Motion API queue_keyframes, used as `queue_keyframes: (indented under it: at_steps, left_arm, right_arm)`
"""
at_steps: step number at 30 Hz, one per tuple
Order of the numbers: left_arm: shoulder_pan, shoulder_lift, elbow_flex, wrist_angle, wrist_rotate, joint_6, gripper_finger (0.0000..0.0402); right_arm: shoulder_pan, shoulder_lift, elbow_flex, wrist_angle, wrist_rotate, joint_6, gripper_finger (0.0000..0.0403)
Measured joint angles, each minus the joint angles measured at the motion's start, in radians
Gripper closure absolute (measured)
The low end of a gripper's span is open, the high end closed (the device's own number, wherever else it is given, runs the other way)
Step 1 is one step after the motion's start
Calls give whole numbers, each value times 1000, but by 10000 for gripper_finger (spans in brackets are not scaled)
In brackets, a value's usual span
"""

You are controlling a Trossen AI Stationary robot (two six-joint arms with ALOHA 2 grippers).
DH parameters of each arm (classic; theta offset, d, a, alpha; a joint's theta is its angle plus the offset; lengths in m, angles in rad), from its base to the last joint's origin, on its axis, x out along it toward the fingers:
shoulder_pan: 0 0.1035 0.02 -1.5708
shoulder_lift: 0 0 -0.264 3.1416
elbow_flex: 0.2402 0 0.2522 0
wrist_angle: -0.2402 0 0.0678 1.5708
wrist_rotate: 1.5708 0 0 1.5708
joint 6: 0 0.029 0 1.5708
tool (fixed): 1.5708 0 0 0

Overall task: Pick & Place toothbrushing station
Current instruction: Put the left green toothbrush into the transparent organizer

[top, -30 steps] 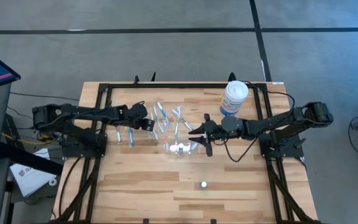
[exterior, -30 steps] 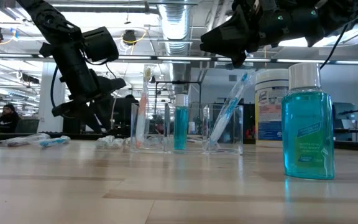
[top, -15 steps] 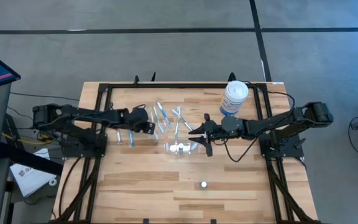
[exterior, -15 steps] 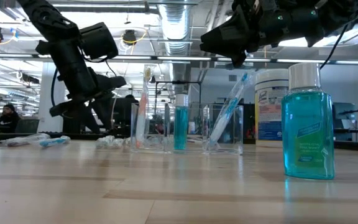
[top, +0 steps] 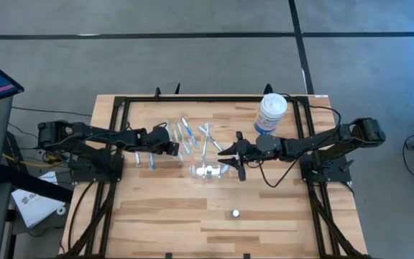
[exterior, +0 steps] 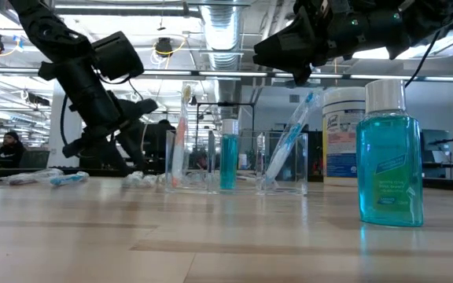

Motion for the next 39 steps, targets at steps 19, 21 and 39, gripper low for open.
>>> queue_keyframes:
  at_steps: [19,21,39]
  left_arm:
    - [0,60,-56,125,-2,-34,272]
    - [0,90,-55,149,-4,-34,276]
    - [0,31,-60,159,-23,28,400]
  right_arm:
    - [0,0,0,0,0,0,290]
    - [0,0,0,0,0,0,290]
    - [0,0,0,-10,0,0,290]
